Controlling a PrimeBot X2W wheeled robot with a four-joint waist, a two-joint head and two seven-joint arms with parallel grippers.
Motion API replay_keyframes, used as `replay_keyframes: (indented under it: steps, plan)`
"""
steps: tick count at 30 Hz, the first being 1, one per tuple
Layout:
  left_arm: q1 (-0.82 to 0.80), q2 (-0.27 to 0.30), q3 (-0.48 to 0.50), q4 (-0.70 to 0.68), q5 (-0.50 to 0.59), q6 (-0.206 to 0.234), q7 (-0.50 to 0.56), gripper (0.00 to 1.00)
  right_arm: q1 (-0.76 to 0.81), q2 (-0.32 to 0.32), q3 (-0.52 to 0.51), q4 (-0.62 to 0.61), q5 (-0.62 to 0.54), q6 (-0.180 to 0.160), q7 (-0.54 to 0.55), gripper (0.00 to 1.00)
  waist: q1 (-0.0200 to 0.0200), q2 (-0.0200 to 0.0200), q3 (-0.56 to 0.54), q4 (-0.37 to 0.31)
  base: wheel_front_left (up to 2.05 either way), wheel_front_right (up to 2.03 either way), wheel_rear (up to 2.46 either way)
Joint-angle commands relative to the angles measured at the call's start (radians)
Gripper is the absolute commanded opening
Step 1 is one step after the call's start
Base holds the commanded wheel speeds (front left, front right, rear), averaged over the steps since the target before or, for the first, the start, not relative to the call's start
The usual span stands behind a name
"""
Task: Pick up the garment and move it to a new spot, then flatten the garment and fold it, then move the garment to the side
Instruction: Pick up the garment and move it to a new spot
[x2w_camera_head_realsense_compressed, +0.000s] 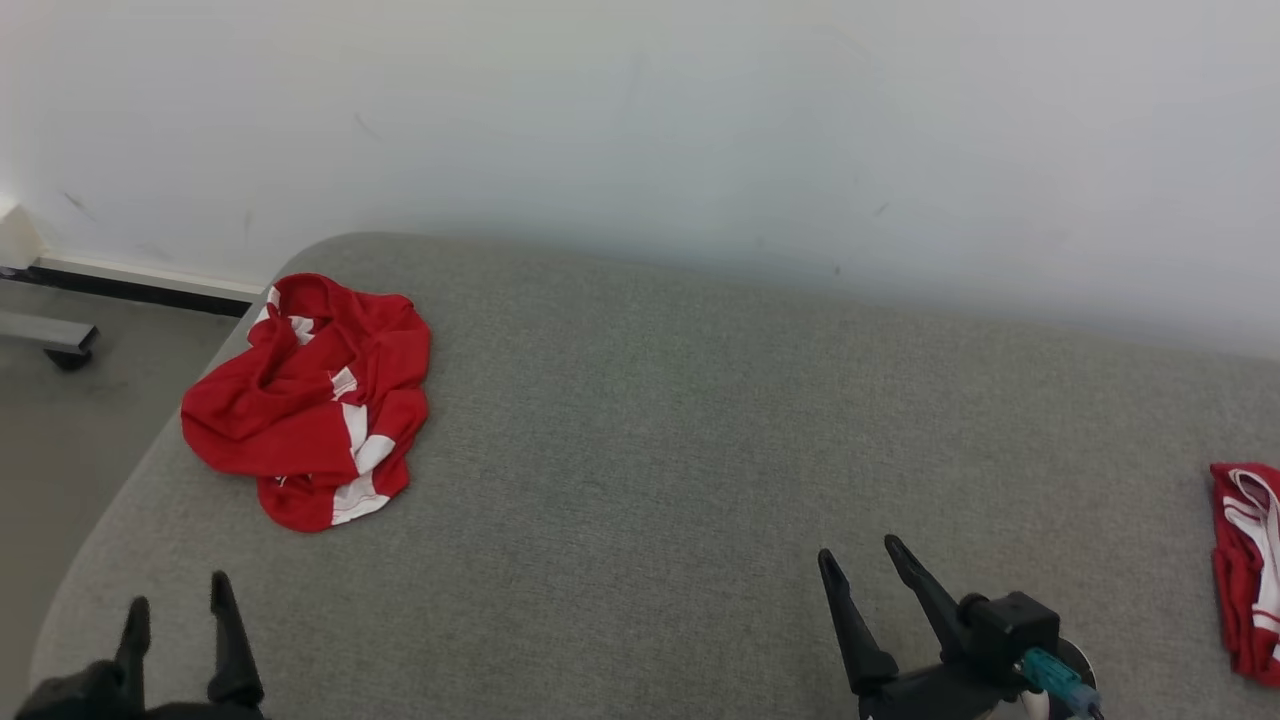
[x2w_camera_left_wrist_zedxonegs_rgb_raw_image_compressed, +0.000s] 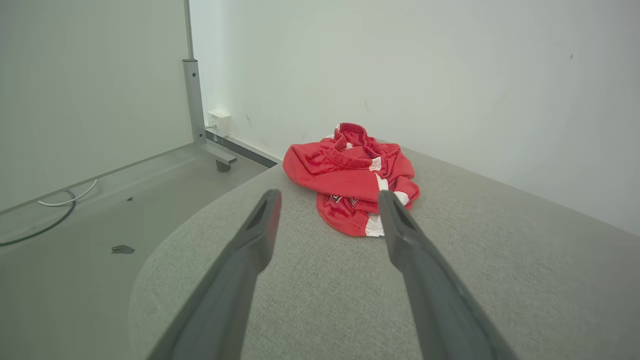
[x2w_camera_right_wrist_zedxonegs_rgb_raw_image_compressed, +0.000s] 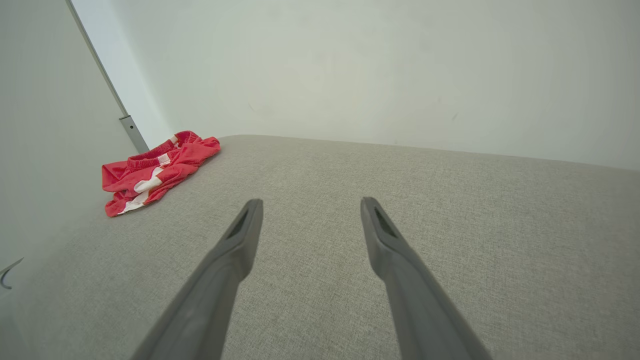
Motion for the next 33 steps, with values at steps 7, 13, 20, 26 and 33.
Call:
replay_keyframes:
  steps: [7, 13, 20, 26, 33]
  plan:
    - [-0.181, 0.044, 0.031, 0.108, -0.060, -0.007, 0.054, 1.00, -0.070, -0.035, 0.050, -0.063, -0.004, -0.003, 0.026, 1.00, 0.0000, -0.0001, 0.152, -0.109, 0.00, 0.00, 0.00]
    - [-0.363, 0.126, 0.051, 0.216, -0.090, -0.014, 0.126, 1.00, -0.138, -0.086, 0.113, -0.153, -0.017, -0.003, 0.061, 1.00, 0.0000, -0.0001, 0.293, -0.187, 0.00, 0.00, 0.00]
    - [-0.481, 0.236, 0.102, 0.277, -0.151, -0.044, 0.228, 1.00, -0.192, -0.116, 0.138, -0.238, -0.006, -0.003, 0.081, 1.00, 0.0000, -0.0001, 0.424, -0.262, 0.00, 0.00, 0.00]
    - [-0.572, 0.287, 0.136, 0.302, -0.245, -0.072, 0.378, 1.00, -0.210, -0.123, 0.137, -0.302, -0.023, -0.003, 0.097, 1.00, 0.0000, -0.0001, 0.519, -0.288, 0.00, 0.00, 0.00]
    - [-0.667, 0.335, 0.160, 0.310, -0.320, -0.038, 0.601, 1.00, -0.238, -0.140, 0.117, -0.379, -0.035, -0.003, 0.110, 1.00, 0.0000, -0.0001, 0.612, -0.310, 0.00, 0.00, 0.00]
